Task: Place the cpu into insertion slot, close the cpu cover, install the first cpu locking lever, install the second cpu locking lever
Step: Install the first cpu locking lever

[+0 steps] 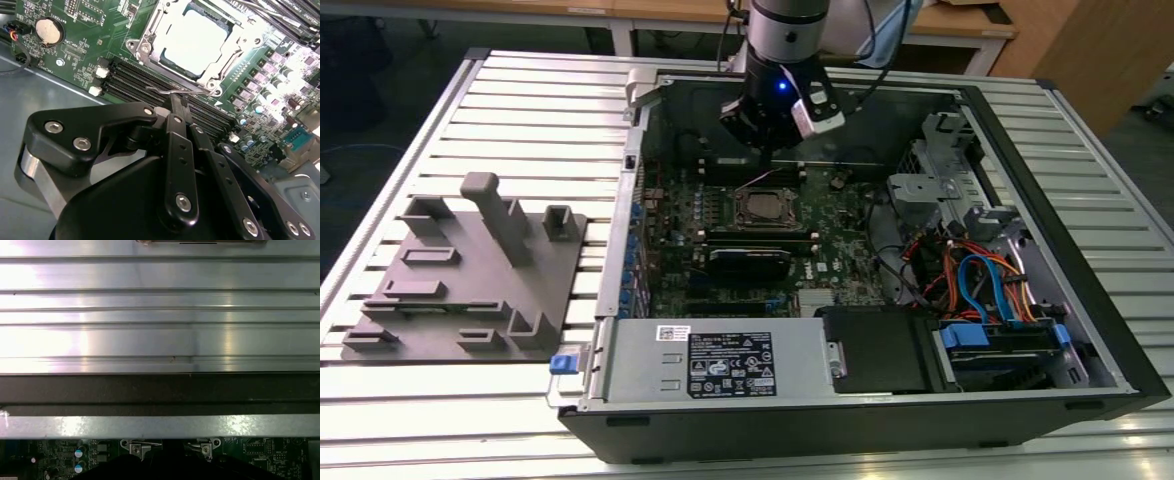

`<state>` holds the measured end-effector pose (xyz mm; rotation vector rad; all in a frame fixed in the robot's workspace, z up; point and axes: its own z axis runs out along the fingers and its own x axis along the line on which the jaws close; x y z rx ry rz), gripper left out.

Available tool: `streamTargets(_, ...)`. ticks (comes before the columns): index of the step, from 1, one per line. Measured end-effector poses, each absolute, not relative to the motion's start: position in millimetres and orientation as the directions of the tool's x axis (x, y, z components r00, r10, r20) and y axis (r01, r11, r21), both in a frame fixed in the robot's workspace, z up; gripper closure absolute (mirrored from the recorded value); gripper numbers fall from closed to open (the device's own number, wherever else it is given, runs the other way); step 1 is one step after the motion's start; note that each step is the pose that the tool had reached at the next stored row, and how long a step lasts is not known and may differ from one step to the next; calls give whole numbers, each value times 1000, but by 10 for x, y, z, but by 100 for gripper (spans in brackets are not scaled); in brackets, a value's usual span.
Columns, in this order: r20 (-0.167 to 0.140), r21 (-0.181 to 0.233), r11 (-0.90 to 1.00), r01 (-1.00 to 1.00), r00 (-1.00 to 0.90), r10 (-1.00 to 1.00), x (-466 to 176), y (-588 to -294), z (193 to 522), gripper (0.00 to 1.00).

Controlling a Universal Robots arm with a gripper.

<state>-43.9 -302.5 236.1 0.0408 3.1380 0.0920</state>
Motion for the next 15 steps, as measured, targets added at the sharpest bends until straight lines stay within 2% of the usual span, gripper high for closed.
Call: streamTargets(15,-1,58,998,24,-1000,24,-410,-3021,2308,90)
